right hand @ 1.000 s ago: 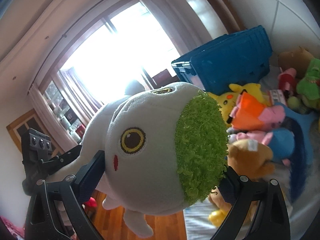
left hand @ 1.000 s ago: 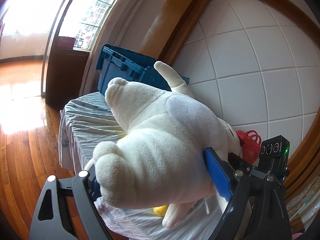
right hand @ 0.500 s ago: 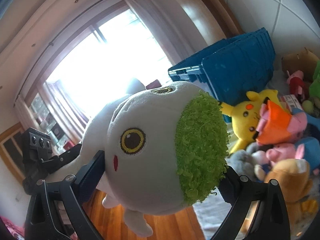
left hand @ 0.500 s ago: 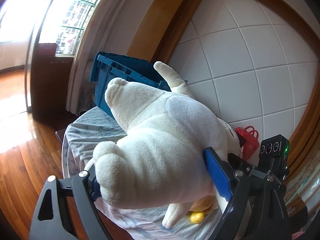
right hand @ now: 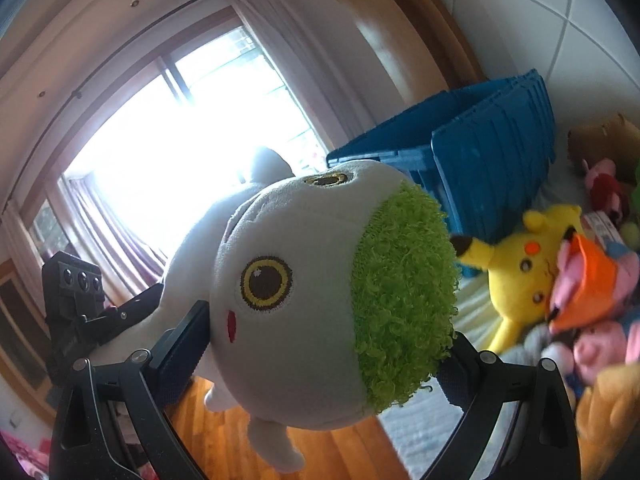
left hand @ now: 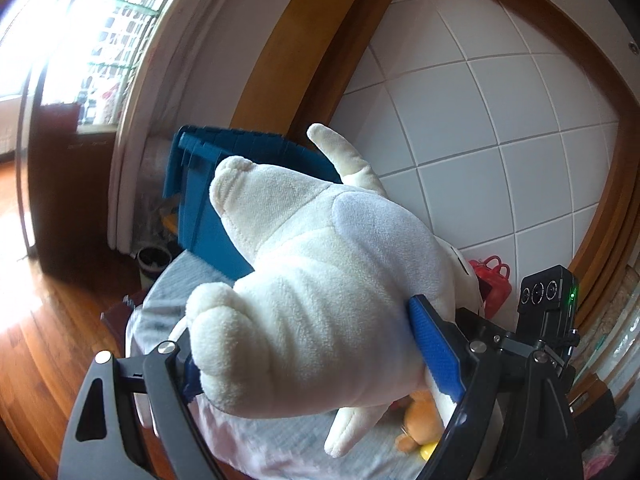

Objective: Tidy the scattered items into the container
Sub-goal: 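Carry the white bunny plush with both tools over the blue crate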

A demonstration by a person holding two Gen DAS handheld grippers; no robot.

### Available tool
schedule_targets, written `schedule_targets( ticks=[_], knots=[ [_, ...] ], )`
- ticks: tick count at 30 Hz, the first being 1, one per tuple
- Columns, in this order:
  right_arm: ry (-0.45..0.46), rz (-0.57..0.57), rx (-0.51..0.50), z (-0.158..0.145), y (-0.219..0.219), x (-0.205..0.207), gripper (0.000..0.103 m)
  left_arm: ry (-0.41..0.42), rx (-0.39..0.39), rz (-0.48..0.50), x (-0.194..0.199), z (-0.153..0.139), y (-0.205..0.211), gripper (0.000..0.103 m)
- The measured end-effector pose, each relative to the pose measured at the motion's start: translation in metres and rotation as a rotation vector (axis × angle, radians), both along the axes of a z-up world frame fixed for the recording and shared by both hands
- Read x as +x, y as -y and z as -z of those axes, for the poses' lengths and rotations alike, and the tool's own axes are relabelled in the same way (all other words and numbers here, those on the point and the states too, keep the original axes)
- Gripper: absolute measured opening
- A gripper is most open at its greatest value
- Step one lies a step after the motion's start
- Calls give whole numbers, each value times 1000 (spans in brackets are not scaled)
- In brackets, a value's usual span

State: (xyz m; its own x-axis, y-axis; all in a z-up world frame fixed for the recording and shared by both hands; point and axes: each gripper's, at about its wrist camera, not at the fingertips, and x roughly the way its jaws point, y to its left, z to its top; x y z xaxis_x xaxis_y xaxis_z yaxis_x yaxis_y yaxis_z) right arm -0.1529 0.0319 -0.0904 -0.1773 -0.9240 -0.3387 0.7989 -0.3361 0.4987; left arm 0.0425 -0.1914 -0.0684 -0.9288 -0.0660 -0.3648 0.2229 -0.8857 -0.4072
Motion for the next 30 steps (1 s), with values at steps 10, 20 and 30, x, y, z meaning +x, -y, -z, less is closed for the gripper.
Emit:
schedule_targets(
  ticks=[10, 20, 30],
  knots=[
    [-50, 46, -80, -27, 72, -105, 99, -51, -79, 53, -116, -40, 89, 87],
    [-63, 160, -67, -50, 147, -188, 99, -64, -69, 181, -227, -58, 183, 87],
    [-42, 410, -45, -68, 219, -244, 100, -56, -25, 421, -351, -71, 281, 87]
  ],
)
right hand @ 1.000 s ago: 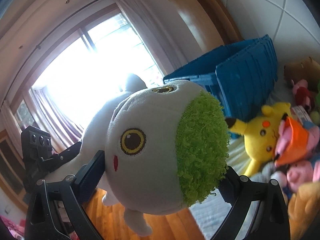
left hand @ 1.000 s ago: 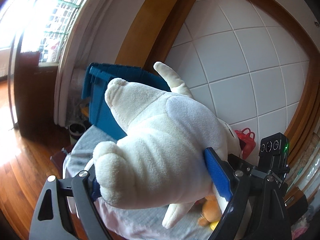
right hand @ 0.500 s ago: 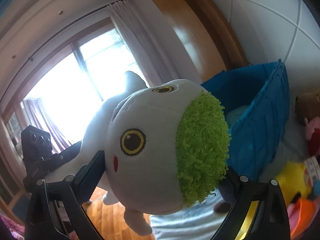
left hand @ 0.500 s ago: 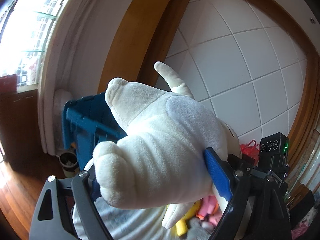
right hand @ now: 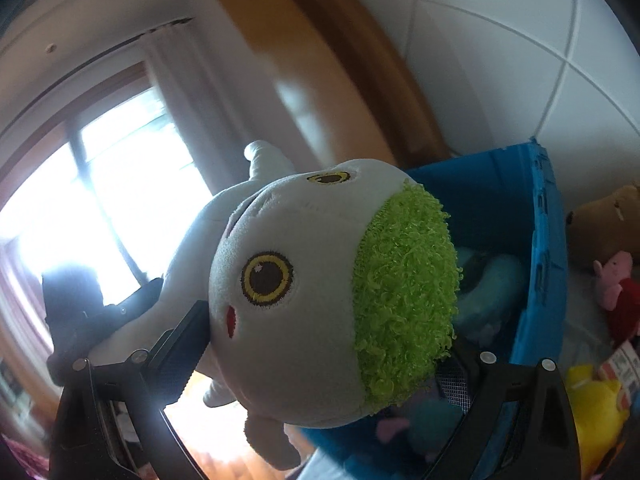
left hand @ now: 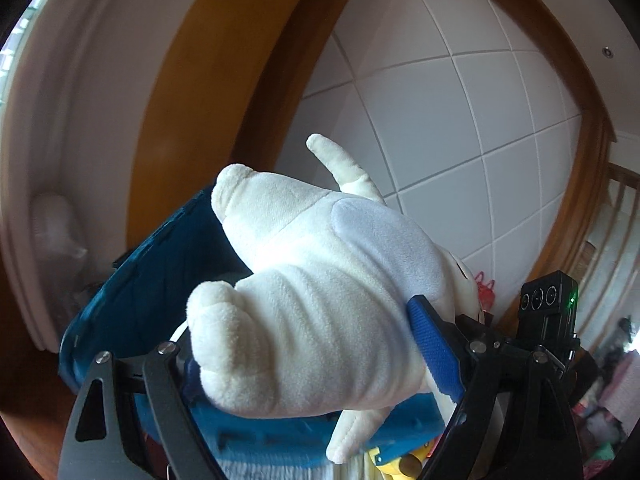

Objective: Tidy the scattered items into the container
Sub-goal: 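Carry the white bunny plush with both tools over the blue crate, then open both tools to drop the bunny plush into the crate, then withdraw both tools up and away from the blue crate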

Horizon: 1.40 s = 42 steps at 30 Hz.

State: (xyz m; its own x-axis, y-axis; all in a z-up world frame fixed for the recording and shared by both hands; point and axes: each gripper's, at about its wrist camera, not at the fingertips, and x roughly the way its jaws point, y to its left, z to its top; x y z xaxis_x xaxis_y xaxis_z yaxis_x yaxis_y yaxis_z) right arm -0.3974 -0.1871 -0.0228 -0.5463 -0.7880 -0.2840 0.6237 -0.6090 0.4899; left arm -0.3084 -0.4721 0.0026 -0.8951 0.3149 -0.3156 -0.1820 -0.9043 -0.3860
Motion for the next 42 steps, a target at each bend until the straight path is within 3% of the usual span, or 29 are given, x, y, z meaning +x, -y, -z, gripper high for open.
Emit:
schedule_targets(
  ticks=[4, 7, 10, 20, 32, 42],
  knots=[
    [42, 94, 14, 0, 15, -22, 102, 62, 27, 59, -52, 6, 22, 96],
    [80, 195, 85, 6, 21, -33, 103, 127, -24, 30, -81, 15, 25, 103],
    [96, 281, 168, 12, 25, -38, 103, 124, -28, 18, -94, 16, 33, 103],
    [68, 337, 228, 8, 29, -34, 103, 165, -139, -10, -105, 32, 22, 103],
    [18, 360, 264, 3, 26, 18, 103, 156, -177, -29, -57, 34, -4, 103],
    [-4, 437, 302, 12, -5, 79, 103, 100, -245, 8, -1, 34, -61, 103]
  ],
)
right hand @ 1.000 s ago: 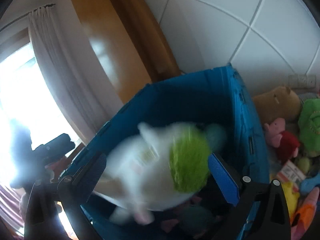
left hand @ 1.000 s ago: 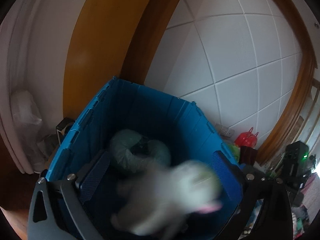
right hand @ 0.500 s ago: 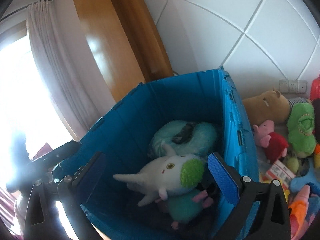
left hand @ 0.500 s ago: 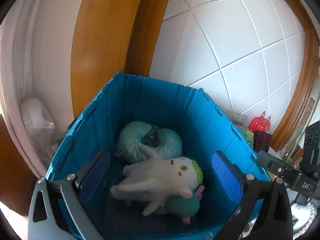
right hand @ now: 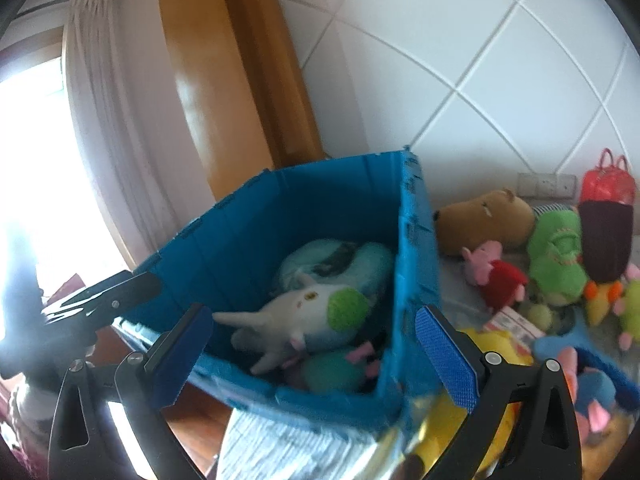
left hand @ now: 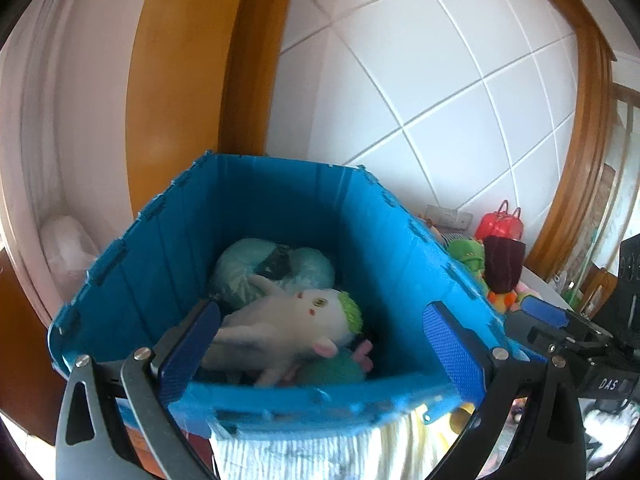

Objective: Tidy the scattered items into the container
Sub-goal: 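Withdraw both tools up and away from the blue crate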

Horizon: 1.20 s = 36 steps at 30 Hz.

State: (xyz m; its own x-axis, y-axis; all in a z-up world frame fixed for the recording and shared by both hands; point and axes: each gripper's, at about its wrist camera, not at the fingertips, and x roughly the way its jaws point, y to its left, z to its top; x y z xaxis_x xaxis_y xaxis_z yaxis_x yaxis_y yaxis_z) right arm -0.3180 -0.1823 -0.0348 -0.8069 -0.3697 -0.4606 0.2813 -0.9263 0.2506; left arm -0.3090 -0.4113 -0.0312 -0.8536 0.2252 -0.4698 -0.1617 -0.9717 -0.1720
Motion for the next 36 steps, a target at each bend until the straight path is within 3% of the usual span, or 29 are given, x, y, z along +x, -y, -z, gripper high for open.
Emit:
schedule_targets(
  ticks=[8, 17, 21, 36],
  knots=[
    [-21, 3, 32, 5, -41, 46, 103, 22, -38, -78, 44, 11, -50, 103],
    [-15, 35, 81, 19, -91, 95, 103, 93, -36, -100, 90, 35, -110, 103],
    [8, 69, 126, 26, -113, 115, 103, 118, -46, -85, 109, 42, -138, 103],
    [49, 192, 102, 49, -222, 196, 103, 165, -86, 44, 158, 61, -239, 103]
  ],
)
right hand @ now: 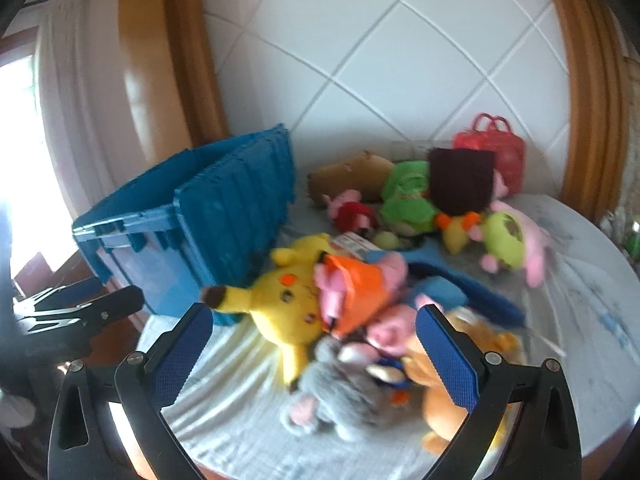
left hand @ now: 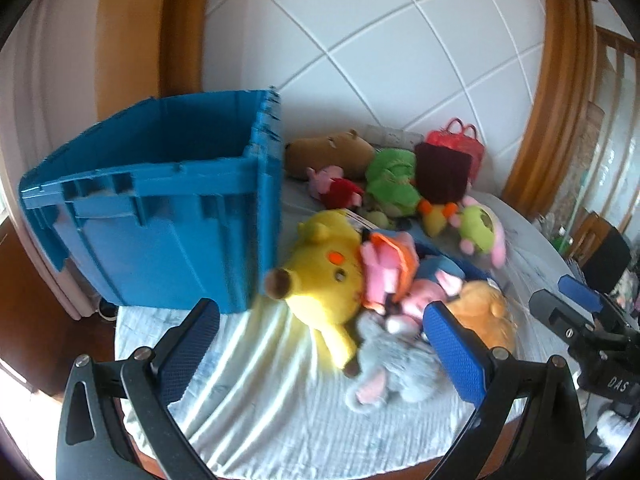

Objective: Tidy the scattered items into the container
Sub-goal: 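Withdraw both tools up and away from the blue crate, then lower both tools onto the grey elephant and brown bear plushes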

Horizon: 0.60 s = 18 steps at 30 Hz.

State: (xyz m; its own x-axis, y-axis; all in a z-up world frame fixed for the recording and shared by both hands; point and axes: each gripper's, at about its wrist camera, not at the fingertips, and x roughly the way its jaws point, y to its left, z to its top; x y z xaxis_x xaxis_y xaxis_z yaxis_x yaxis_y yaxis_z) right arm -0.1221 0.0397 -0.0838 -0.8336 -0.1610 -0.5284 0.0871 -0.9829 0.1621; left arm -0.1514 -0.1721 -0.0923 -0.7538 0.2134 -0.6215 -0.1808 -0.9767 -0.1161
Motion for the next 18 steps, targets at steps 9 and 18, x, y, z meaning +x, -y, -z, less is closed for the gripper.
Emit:
schedule_targets(
  ticks=[9, 18],
  knots=[
    [48, 150, -19, 21, -62, 31, 103, 70, -15, 121, -9, 24, -51, 103],
    [144, 267, 4, 50, -90, 29, 103, 176, -11, 228, -43, 64, -86, 103]
  ],
)
